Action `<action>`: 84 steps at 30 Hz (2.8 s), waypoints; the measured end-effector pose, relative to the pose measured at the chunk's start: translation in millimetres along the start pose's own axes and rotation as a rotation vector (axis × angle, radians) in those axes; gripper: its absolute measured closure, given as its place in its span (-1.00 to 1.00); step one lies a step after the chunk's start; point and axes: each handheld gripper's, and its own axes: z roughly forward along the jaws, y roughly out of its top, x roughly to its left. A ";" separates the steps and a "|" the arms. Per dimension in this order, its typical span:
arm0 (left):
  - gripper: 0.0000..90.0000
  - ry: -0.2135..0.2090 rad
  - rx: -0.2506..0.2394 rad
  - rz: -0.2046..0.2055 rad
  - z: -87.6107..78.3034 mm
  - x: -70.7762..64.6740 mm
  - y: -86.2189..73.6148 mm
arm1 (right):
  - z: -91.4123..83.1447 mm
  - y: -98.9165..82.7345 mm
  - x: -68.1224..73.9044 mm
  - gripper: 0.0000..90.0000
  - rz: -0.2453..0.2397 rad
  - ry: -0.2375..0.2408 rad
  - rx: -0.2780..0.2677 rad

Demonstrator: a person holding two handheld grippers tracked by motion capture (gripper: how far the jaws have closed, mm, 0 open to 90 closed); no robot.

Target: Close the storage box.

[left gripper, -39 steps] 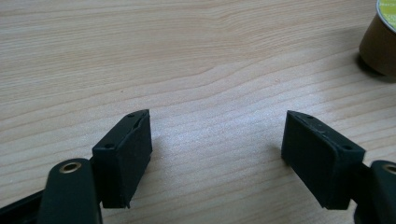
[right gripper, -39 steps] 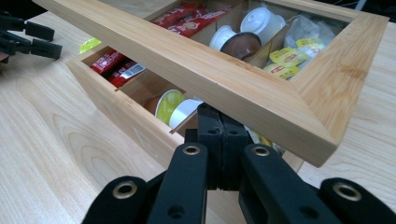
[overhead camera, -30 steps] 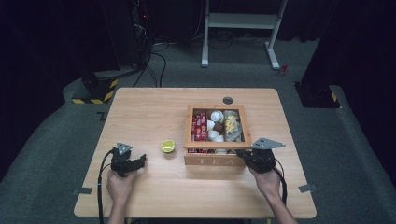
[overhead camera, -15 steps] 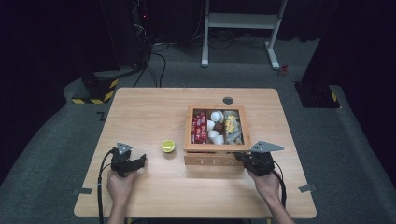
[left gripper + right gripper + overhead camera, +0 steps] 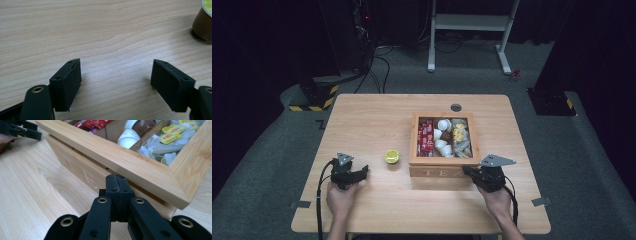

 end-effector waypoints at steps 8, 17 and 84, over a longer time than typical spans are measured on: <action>-0.45 -0.001 0.000 0.000 0.0 0.1 0.0 | -4.1 7.5 1.4 1.00 -0.011 -0.008 -0.022; -0.45 0.000 0.000 -0.001 0.0 0.1 0.0 | -8.1 8.2 -4.1 1.00 0.002 -0.020 -0.040; -0.45 0.001 -0.001 0.001 0.1 -0.1 0.1 | -62.1 -11.2 -78.5 0.98 0.147 -0.211 -0.128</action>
